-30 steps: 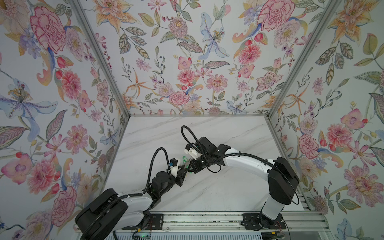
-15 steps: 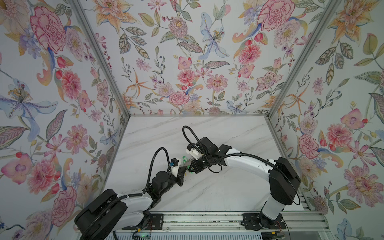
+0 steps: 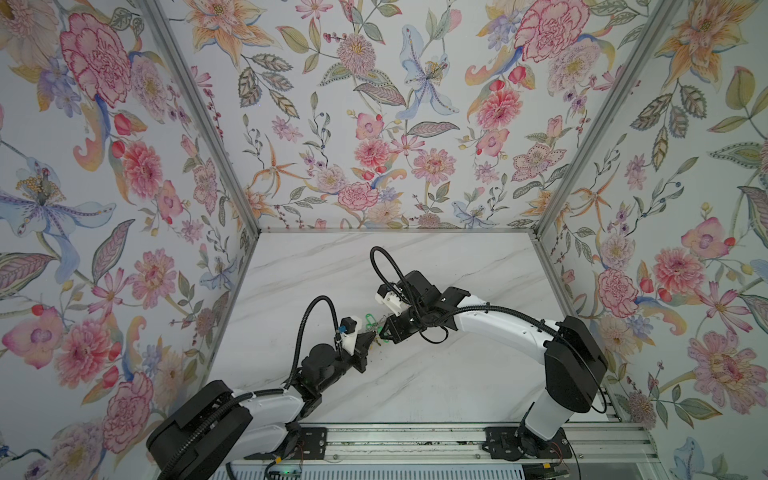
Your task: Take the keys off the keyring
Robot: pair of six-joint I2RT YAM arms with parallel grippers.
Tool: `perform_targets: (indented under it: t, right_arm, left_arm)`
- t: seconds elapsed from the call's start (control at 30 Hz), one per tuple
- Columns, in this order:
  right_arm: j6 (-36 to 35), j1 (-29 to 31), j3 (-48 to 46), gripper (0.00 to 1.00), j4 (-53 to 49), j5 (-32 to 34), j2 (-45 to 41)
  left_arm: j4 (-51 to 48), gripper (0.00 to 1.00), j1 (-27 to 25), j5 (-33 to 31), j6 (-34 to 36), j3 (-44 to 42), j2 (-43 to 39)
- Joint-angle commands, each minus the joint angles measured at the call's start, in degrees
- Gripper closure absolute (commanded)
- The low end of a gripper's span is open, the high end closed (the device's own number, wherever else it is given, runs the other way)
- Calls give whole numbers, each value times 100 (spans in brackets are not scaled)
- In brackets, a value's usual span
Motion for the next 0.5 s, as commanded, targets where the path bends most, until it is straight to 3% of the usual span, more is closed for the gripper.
perform_targets:
  t: [0.0,0.47]
  right_arm:
    - [-27,-100,-62,100,32,-32,-346]
    - [37,-317,-332,100,29,167,-571]
  left_arm:
    - [-153,100,-6,-194,81,-161,26]
    - [-74,100,-12,-251,39,-260,-52]
